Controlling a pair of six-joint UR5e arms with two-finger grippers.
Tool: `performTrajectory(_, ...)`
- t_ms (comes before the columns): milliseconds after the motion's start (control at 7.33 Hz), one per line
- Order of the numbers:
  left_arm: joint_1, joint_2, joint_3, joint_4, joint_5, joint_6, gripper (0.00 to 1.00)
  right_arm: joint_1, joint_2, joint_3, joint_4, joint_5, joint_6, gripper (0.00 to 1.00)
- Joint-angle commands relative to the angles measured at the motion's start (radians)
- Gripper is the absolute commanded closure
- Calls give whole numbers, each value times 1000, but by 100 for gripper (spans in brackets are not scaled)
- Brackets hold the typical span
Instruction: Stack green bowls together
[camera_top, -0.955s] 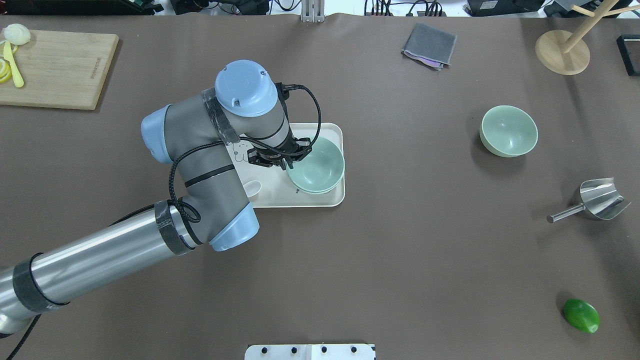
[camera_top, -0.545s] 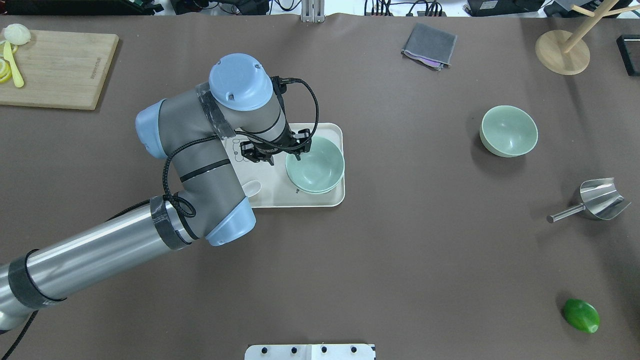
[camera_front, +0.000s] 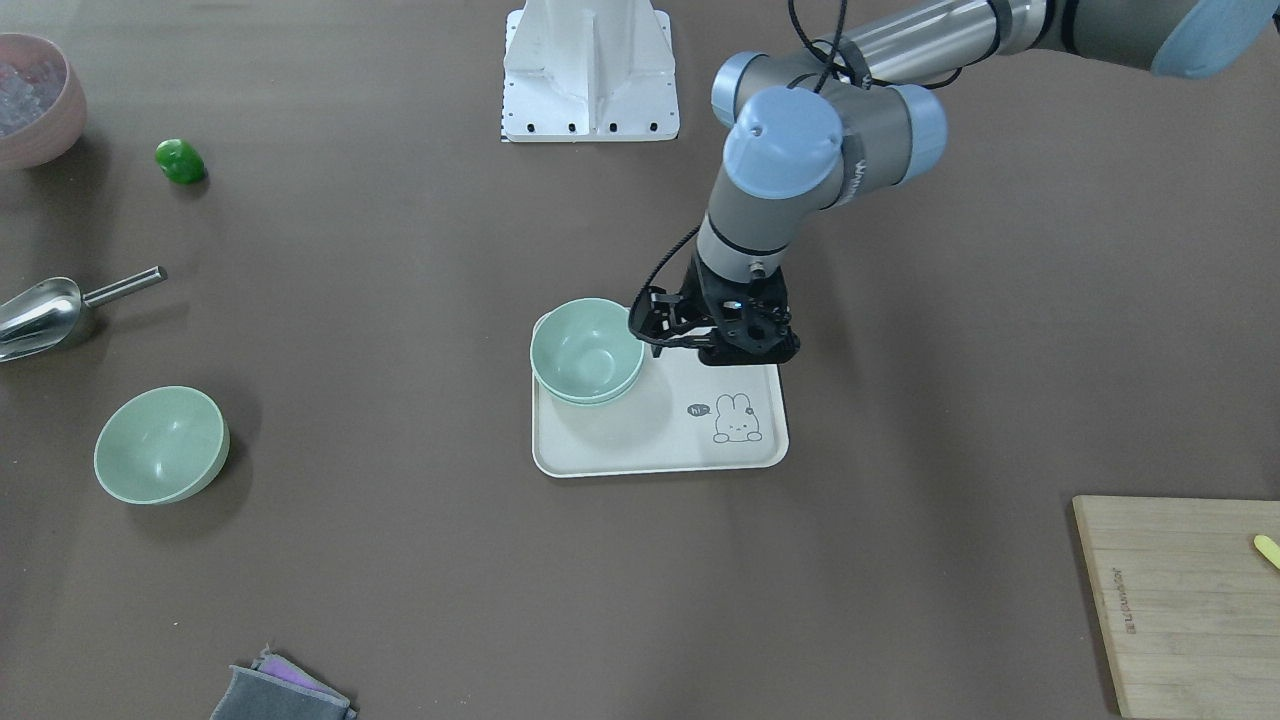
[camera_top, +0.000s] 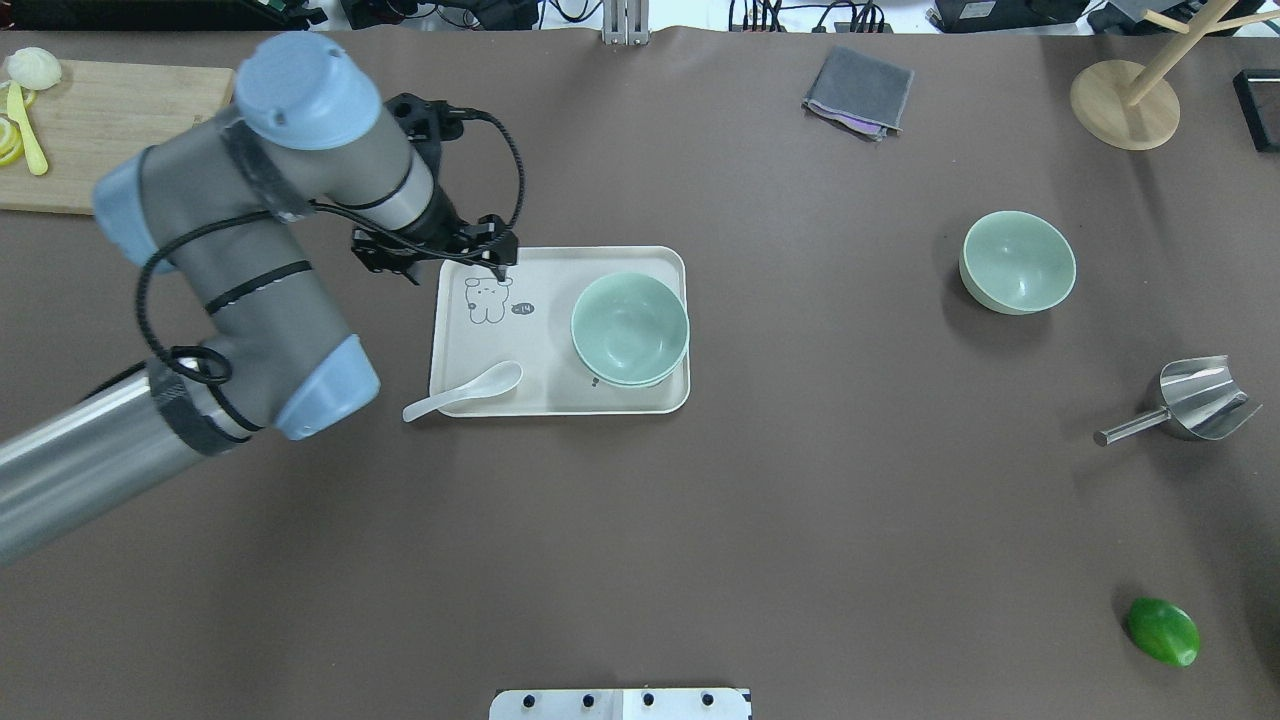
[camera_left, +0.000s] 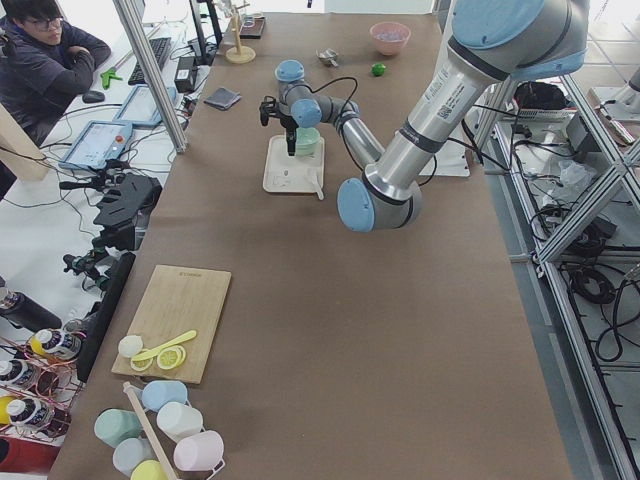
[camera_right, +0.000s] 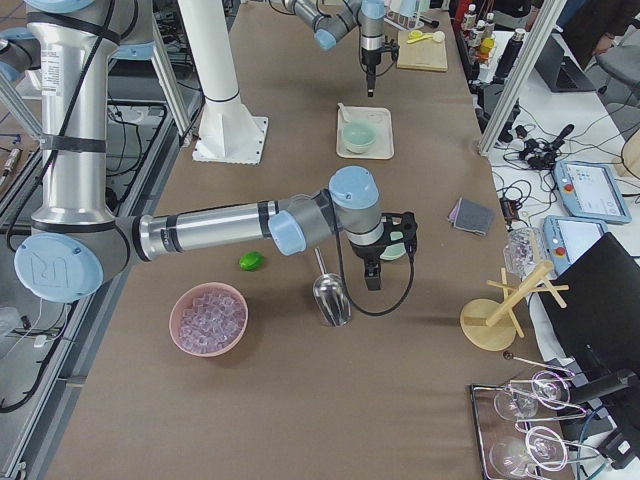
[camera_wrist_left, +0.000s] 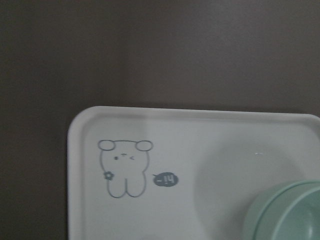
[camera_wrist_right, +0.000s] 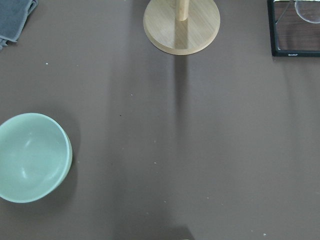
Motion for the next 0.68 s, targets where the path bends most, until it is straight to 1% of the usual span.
performTrajectory(0, -184, 208, -96, -1, -101, 333, 1, -119, 81, 6, 1, -50, 224, 1)
performTrajectory(136, -290, 271, -91, 1, -144, 520, 1, -176, 104, 6, 0, -107, 274, 1)
performTrajectory(273, -396, 302, -66, 19, -181, 663, 1, -230, 124, -3, -2, -148, 330, 2)
performTrajectory(409, -464, 318, -15, 71, -245, 730, 1, -282, 150, -13, -3, -188, 379, 2)
performTrajectory(545, -472, 385, 0, 80, -254, 735, 1, -325, 171, -36, -2, -223, 416, 3)
